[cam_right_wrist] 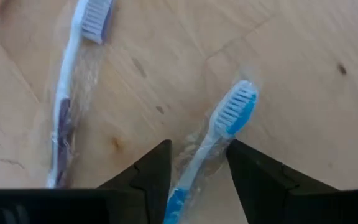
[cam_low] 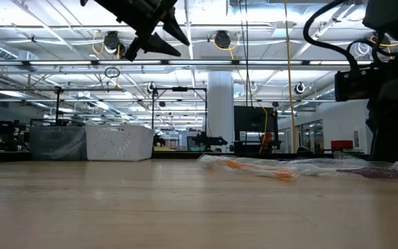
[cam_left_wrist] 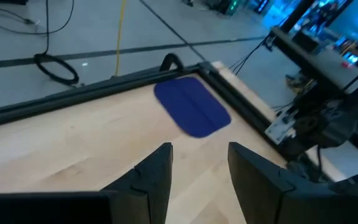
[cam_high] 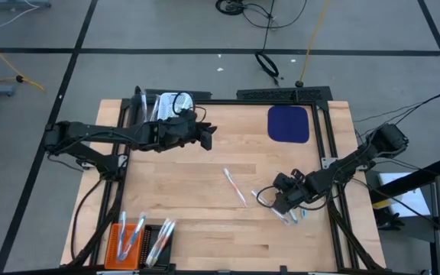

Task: Pick & Place Toothbrushes
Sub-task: Put the blue toothbrush into the orange bin

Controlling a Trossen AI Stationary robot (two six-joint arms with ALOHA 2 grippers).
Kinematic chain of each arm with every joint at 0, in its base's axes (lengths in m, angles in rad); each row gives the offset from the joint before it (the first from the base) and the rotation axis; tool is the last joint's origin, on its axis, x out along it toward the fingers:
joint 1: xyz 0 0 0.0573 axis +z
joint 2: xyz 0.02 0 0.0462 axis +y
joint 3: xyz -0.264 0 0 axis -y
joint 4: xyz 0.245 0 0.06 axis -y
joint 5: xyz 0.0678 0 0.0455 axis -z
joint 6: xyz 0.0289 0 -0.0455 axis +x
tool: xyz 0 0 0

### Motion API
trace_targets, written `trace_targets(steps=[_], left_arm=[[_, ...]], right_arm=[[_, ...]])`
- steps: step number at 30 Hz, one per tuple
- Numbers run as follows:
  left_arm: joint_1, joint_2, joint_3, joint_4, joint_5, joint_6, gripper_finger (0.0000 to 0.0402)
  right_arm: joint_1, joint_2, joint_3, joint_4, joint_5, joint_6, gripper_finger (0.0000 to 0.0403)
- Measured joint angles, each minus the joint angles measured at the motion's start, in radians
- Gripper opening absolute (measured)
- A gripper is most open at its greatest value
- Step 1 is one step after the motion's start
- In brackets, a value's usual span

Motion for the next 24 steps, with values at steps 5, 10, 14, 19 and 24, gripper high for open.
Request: trace_targets(steps=[5,10,14,19,24], left_arm=[[0.000,0.000,0.000,0.026,0.000,0.000,0.0157],[0.000,0.000,0.000,0.030,0.000,0.000,0.0157],[0.000,0.000,0.000,0.030,0.000,0.000,0.0157],[0.000,0.000,0.000,0.030,0.000,0.000,0.0157],[0.000,0.000,0.000,0.030,0.000,0.001,0.0157]], right_arm=[[0.000,-0.002,-0.029,0.004,0.007,0.037,0.0108],[0.000,-0.002,-0.030,0.004,0.009,0.037,0.0028],[0.000,-0.001,-0.031,0.008,0.010,0.032,0.0012],[0.000,-0.001,-0.032,0.020,0.012,0.023,0.0005],[0.000,-0.039,-0.036,0.038,0.046,-0.002,0.0003]])
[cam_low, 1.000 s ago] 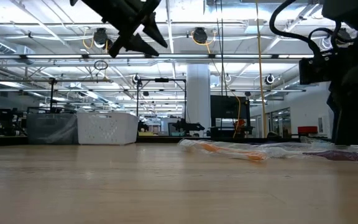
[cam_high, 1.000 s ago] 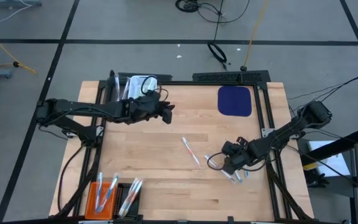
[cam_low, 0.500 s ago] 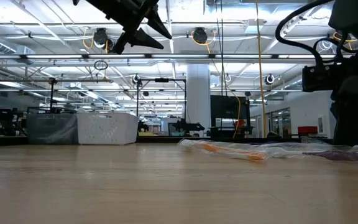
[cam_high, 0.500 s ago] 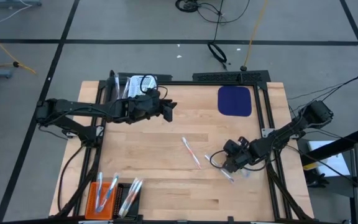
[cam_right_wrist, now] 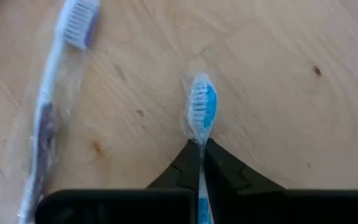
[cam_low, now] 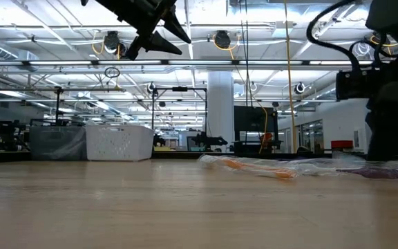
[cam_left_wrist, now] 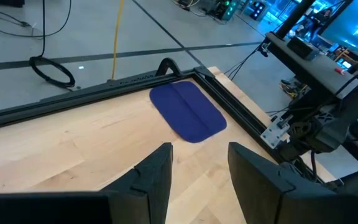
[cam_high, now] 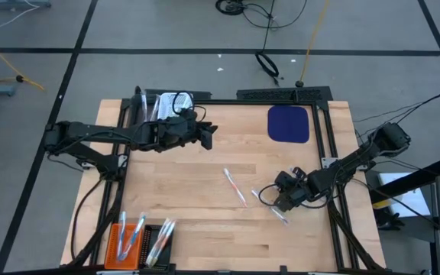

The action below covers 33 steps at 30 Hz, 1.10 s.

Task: Pick & Place Toothbrushes
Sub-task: Put the blue toothbrush into the orange bin

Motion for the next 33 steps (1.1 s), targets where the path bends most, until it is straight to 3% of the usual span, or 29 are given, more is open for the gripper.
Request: trace_targets(steps=[7,13,16,22,28,33], left_arm=[[0.000,0.000,0.000,0.006,0.000,0.000,0.0157],[0.001,0.000,0.000,0.069,0.008,0.014,0.0157],[0.001,0.000,0.000,0.107,0.119,0.057,0.0157],[-0.009,0.000,0.000,0.177,0.464,0.079,0.0157],[-0.052,0.000,0.000,0.226,0.579,0.163,0.0157],[-0.087,0.000,0.000,0.256,0.582,0.233,0.0157]], right_arm=[[-0.020,-0.132,0.001,0.108,0.148,-0.128,0.0001],[-0.065,-0.231,0.002,0.355,0.218,-0.377,0.0001],[-0.089,-0.258,0.003,0.531,0.215,-0.522,0.0001],[-0.116,-0.267,0.003,0.842,0.186,-0.745,0.0000],[-0.107,-0.259,0.003,1.008,0.159,-0.879,0.0000],[-0.080,-0.222,0.003,1.081,0.160,-0.942,0.0000]])
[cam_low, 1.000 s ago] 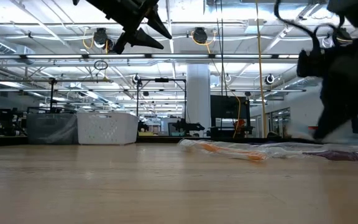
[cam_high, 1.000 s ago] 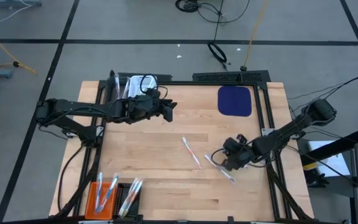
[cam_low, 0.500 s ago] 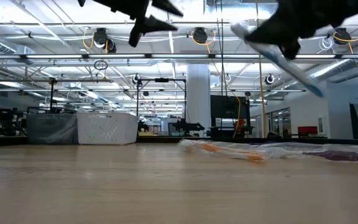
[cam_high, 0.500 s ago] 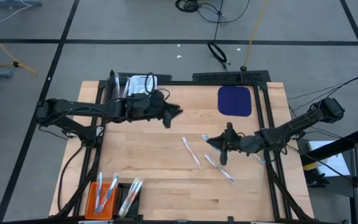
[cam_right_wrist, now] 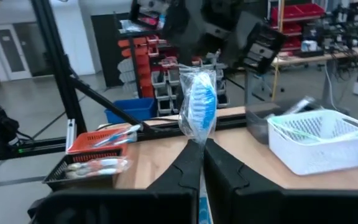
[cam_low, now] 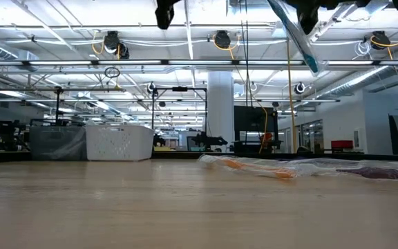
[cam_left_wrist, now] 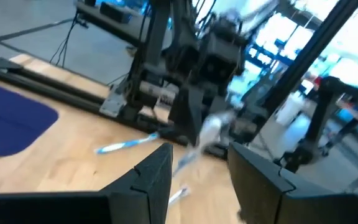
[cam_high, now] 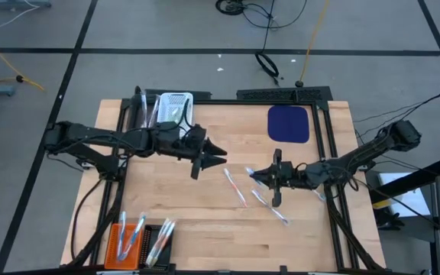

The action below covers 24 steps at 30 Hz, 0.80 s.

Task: Pick & Place Toothbrushes
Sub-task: Put the blue toothbrush into the orange bin

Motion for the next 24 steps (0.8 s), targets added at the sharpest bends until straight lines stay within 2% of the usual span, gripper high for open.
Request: trace_targets(steps=[3,6,11,16,24], left_arm=[[-0.012,0.000,0.000,0.030,-0.003,-0.018,0.0157],[-0.045,0.000,0.000,0.023,-0.006,0.052,0.0157],[-0.102,0.040,-0.001,0.014,-0.015,0.156,0.0157],[-0.156,0.091,0.000,0.058,-0.017,0.210,0.0157],[-0.222,0.231,0.000,0.251,-0.142,0.293,0.0157]], right_arm=[[0.016,0.046,0.000,0.056,-0.001,-0.024,0.0000],[0.024,0.100,0.000,0.159,-0.003,-0.056,0.0000],[0.024,0.134,0.001,0.293,-0.142,-0.120,0.0000],[0.030,0.139,0.001,0.326,-0.155,-0.156,0.0000],[0.037,0.166,0.001,0.392,-0.158,-0.161,0.0000]])
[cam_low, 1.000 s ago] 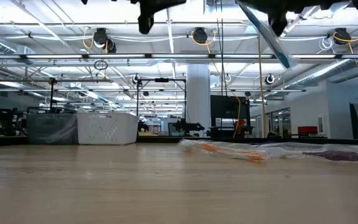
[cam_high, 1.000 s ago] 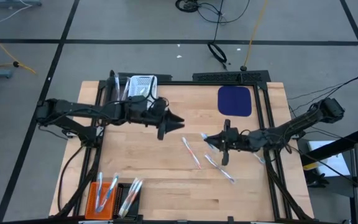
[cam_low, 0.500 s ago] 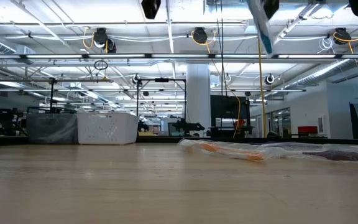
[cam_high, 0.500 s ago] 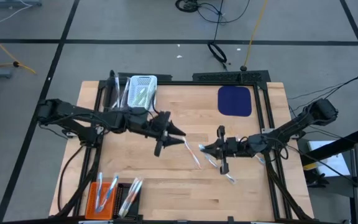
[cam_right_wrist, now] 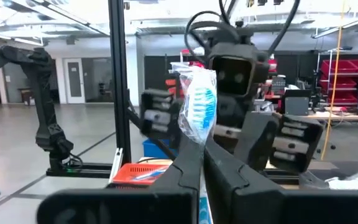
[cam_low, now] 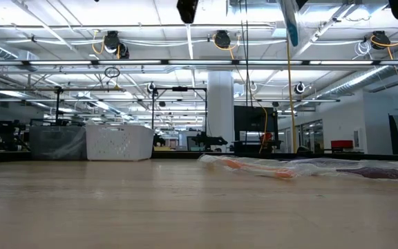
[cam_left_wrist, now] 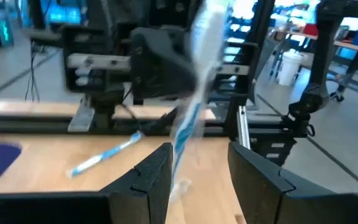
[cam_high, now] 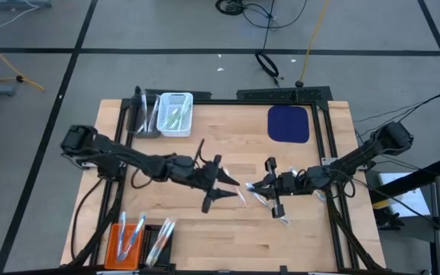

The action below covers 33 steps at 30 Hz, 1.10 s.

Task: Pick & Place Toothbrushes
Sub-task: Put the blue toothbrush into the orange bin

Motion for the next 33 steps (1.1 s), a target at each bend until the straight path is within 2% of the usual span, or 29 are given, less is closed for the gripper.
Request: trace_targets(steps=[9,17,33], left_arm=[[-0.015,0.153,0.001,0.275,-0.013,0.086,0.0157],[-0.013,0.235,0.002,0.456,-0.032,0.104,0.0157],[-0.009,0.242,0.002,0.493,-0.076,0.105,0.0155]], right_arm=[[0.000,0.011,0.000,0.035,-0.001,0.001,0.0000],[0.000,0.011,0.000,0.033,-0.001,0.001,0.0000],[-0.004,0.011,0.000,0.025,-0.001,0.000,0.0000]])
